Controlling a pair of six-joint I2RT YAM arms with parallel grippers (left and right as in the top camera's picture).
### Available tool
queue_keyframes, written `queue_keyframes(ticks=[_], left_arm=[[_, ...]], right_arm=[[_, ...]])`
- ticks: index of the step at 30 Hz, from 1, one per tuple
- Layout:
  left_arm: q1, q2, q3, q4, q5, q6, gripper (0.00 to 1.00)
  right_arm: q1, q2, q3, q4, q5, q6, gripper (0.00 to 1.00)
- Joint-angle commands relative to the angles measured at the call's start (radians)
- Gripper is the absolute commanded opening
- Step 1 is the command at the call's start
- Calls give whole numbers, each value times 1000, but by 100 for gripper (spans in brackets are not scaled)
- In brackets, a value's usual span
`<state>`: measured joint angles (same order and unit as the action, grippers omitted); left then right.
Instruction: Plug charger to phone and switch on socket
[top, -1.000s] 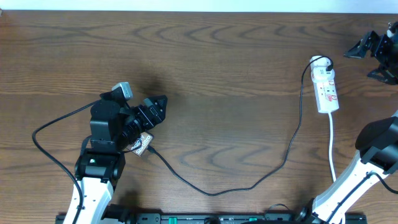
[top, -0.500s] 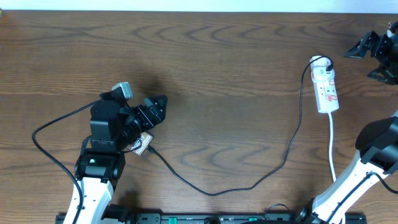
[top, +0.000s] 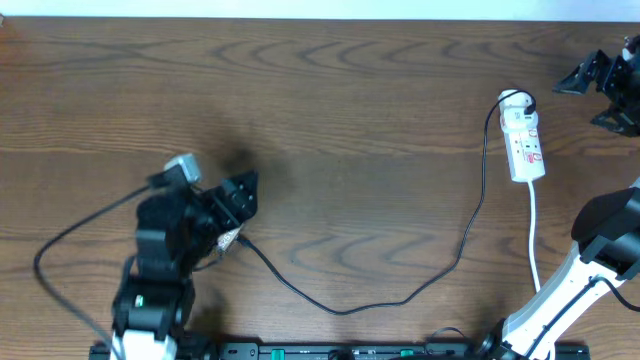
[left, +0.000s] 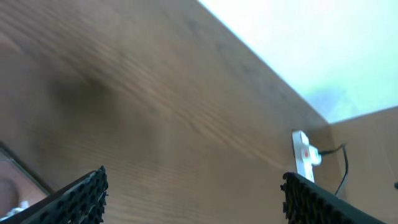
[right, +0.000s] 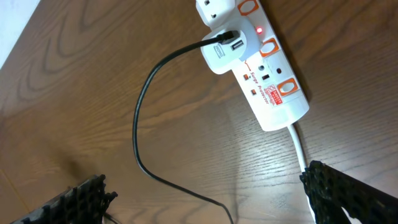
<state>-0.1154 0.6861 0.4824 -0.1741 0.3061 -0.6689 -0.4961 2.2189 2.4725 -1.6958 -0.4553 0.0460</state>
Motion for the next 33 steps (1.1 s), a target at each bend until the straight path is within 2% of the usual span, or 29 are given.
queue_keyframes(ticks=[1,9,16,22,30,33], left_arm=[[-5,-162,-100,-4,-139,21,88],[25,-511,-272,0,-284,21,88],[108,-663,-347,68,-402,20,88],[183,-685,-359,86,-449,21,88],[188,-685,-471,97,-532,26,88],[188,-685,-478,125,-541,114,88]], right_arm=[[5,-26,16,-2,-6,13,99],[5,-26,16,-2,-6,13,99],[5,-26,16,-2,-6,13,99],[5,-26,16,-2,-6,13,99],[5,-26,16,-2,-6,13,99],[5,-26,16,-2,-6,13,99]])
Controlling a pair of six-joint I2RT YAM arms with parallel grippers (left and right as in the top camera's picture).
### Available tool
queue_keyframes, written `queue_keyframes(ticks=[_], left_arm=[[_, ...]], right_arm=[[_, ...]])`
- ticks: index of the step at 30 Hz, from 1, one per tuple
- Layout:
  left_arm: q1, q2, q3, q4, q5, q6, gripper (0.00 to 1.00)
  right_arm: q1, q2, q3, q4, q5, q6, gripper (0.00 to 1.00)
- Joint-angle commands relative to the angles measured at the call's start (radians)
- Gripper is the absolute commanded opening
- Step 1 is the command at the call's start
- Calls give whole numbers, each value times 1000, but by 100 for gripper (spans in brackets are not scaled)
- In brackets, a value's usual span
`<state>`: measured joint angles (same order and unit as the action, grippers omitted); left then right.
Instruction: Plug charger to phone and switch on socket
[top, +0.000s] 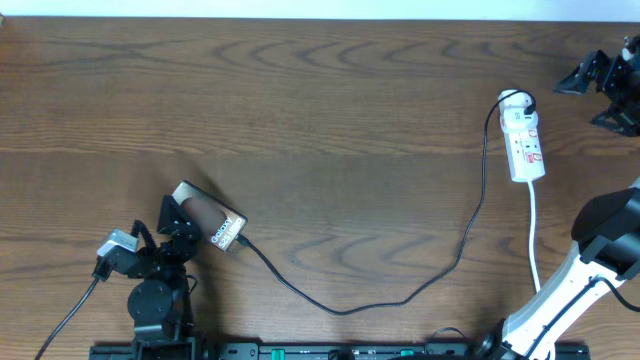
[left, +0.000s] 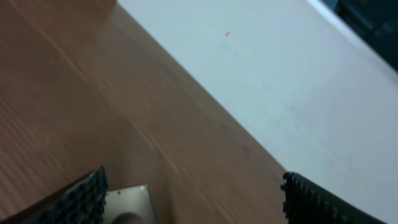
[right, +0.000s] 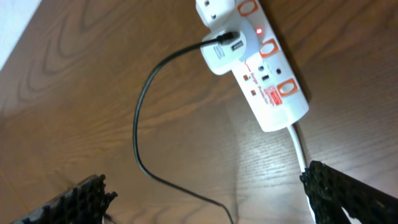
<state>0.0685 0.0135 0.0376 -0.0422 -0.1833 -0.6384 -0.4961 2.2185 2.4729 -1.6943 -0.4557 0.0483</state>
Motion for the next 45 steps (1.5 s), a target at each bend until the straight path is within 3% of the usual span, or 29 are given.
queue_keyframes(ticks=[1,19,21,25,28,34,45], left_arm=[[4,-12,-34,-4,-62,104,88],[-16,-12,-34,25,-78,150,88],[-16,-12,-34,74,-46,198,88],[-16,-12,-34,164,101,447,88],[-16,-12,-34,128,185,557,88],[-16,-12,-34,-23,196,547,88],[-16,-12,-34,-29,192,549,88]], right_arm=[[5,-26,16,-3,-6,11,99],[5,-26,16,-3,-6,11,99],[5,-26,16,-3,-6,11,99],[5,-26,16,-3,-6,11,99],[5,-26,16,-3,-6,11,99],[5,-26,16,-3,-6,11,99],[5,-26,16,-3,-6,11,99]])
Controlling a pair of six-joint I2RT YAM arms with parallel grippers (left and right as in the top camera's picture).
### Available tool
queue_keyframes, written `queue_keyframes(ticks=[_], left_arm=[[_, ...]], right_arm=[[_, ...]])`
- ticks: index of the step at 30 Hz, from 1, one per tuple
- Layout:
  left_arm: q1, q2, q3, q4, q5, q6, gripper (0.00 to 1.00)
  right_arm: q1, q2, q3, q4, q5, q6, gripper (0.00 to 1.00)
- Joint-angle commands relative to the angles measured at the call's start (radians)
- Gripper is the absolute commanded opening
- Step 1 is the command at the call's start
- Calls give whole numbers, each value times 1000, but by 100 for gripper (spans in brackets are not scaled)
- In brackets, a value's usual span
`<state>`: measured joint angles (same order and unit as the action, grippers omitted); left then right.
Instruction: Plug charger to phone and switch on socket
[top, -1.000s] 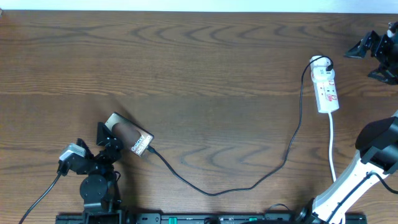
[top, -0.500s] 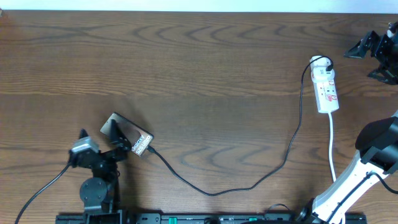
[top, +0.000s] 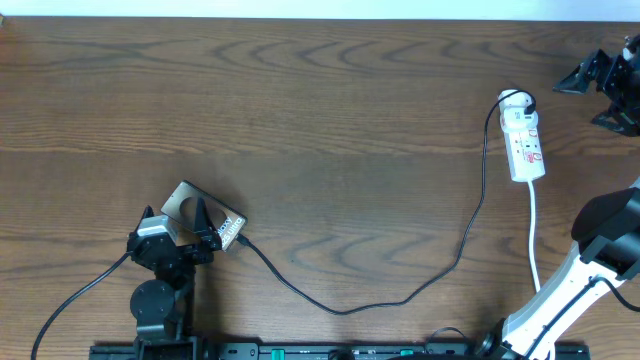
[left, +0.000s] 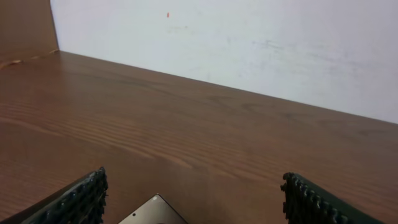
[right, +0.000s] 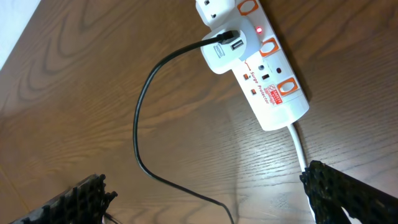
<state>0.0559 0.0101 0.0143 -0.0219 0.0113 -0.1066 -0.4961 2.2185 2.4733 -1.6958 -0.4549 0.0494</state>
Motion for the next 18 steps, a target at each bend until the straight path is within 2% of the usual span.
queue_keyframes(ticks=[1,18], left_arm=[[-3,-9,-10,-49,-3,17,88],[-3,-6,-10,-49,-3,17,88]], right_arm=[[5,-26,15,-2,-6,10,99],[5,-26,15,-2,-6,10,99]])
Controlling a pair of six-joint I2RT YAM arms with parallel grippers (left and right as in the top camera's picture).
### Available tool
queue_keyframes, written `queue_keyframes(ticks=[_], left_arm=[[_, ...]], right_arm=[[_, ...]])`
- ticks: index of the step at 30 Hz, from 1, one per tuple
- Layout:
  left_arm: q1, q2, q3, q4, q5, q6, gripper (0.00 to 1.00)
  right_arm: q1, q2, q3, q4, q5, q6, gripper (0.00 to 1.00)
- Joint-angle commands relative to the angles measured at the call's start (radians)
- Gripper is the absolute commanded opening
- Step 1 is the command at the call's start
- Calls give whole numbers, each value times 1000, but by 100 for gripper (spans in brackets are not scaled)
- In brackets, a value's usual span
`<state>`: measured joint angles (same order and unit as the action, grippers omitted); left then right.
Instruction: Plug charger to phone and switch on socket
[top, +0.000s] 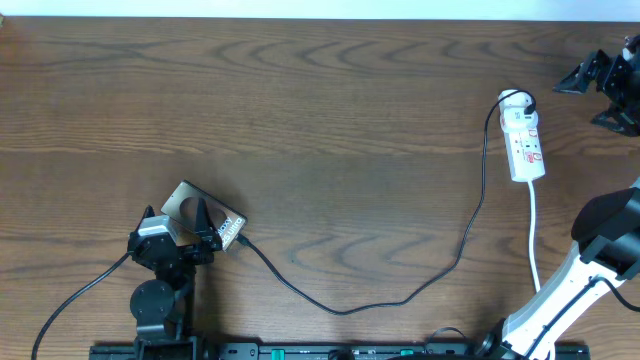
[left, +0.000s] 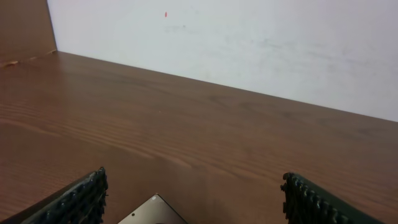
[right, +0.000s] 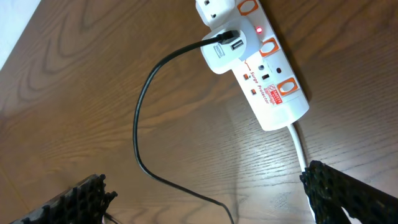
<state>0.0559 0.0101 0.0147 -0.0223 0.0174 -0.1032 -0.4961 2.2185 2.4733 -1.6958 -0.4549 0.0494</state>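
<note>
A phone (top: 186, 200) lies flat at the front left of the table, with the black charger cable (top: 400, 295) running into its right end. My left gripper (top: 176, 222) rests open right over the phone's near end; the left wrist view shows only a corner of the phone (left: 155, 213) between the wide-apart fingers (left: 74, 199). The white power strip (right: 267, 74) lies at the far right with the charger adapter (right: 222, 53) plugged in and a red light (right: 259, 30) lit. My right gripper (top: 590, 98) hangs open beyond the strip, holding nothing.
The strip's white lead (top: 533, 235) runs toward the front right, past the right arm's base (top: 560, 300). The black cable loops across the front middle of the wooden table (top: 320, 110). A white wall (left: 249, 43) stands behind the table's far edge.
My left gripper first hung open above the spot where the phone lies, covering it. Then the left arm was back at the front edge and the phone lay bare with the cable in it. Since then it rests open over the phone's near end. The right arm stayed still, red light lit.
</note>
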Motion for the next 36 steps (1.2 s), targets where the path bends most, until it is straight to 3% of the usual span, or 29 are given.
queue_keyframes(ticks=[1,28,36], left_arm=[[-3,-6,-11,-49,-9,13,88],[-3,-6,-11,-49,-9,13,88],[-3,-6,-11,-49,-9,13,88]], right_arm=[[5,-26,15,-2,-6,10,99],[9,-29,15,1,-6,10,99],[84,-112,15,69,60,5,99]])
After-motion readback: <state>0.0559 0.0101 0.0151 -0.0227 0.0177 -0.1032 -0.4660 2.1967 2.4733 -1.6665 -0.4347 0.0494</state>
